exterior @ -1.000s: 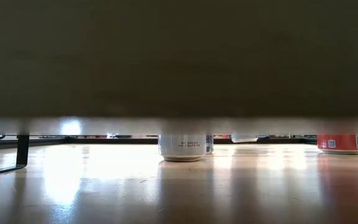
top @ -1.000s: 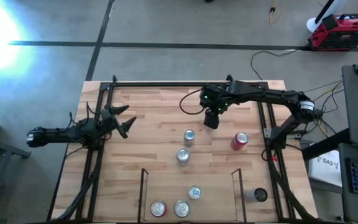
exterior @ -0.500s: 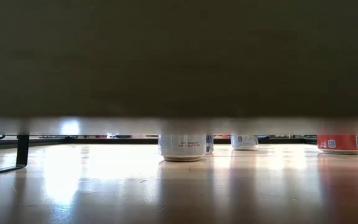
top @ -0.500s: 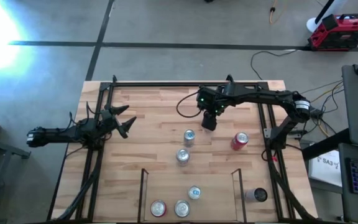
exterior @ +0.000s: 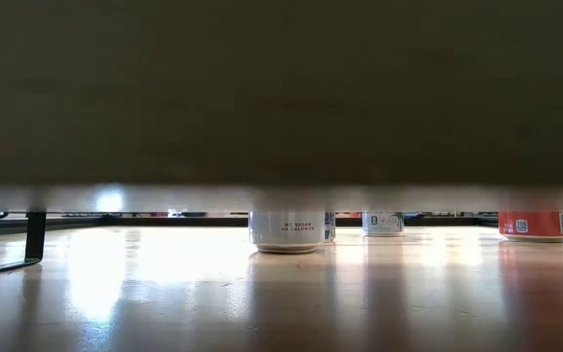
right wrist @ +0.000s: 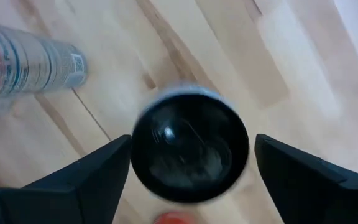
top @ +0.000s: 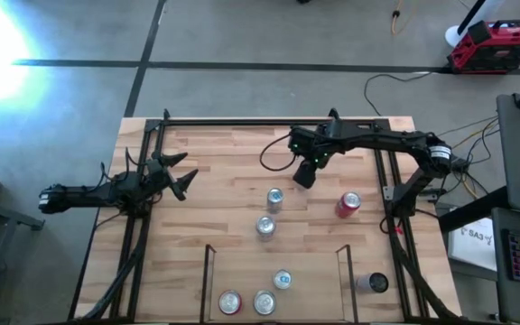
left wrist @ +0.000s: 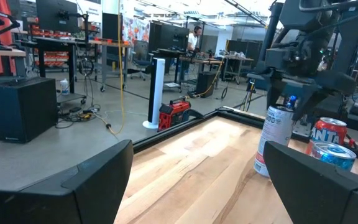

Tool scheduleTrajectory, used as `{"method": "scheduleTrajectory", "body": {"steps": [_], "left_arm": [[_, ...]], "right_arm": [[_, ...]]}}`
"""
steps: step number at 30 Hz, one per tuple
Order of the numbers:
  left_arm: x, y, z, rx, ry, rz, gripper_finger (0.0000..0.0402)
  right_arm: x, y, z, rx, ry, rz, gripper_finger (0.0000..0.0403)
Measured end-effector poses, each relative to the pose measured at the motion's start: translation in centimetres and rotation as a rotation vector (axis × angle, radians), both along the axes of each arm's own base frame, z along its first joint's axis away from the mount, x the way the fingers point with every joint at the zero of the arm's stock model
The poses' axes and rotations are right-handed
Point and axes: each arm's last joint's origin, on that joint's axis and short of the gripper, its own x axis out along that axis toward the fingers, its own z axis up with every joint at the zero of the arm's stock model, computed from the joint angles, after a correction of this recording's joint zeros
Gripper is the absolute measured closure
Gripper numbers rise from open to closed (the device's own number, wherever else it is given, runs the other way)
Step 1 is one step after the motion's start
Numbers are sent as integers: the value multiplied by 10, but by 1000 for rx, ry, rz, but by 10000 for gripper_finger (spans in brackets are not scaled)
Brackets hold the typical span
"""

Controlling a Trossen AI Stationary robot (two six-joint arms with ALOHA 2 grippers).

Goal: Place canned beverage on shelf
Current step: Put the top white pink soda can on the shelf

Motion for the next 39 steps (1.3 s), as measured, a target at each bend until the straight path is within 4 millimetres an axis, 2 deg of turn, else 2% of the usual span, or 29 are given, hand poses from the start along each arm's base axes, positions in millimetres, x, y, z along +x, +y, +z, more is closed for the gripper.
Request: {"method": "scheduleTrajectory", "body": {"steps": [4,8,14,17,25,34,39], "left_arm": [[0,0,0,0,0,0,56],[0,0,0,0,0,0,56],[0,0,0,0,0,0,56],[0,0,0,0,-1,0,56],[0,0,0,0,-1,0,56],[0,0,0,0,-1,0,56],[0,0,0,0,-1,0,56]], "right_arm": [[-3,1,11,42,6,-185,54],[-5,1,21,96,-8,-454,41],[-5,2,23,203,-41,-948,39],[-3,5,22,233,-51,-1089,39],[9,1,7,258,-38,-1294,39],[25,-6,-27,214,83,-1259,39],[24,-6,-28,212,97,-1243,39]]}}
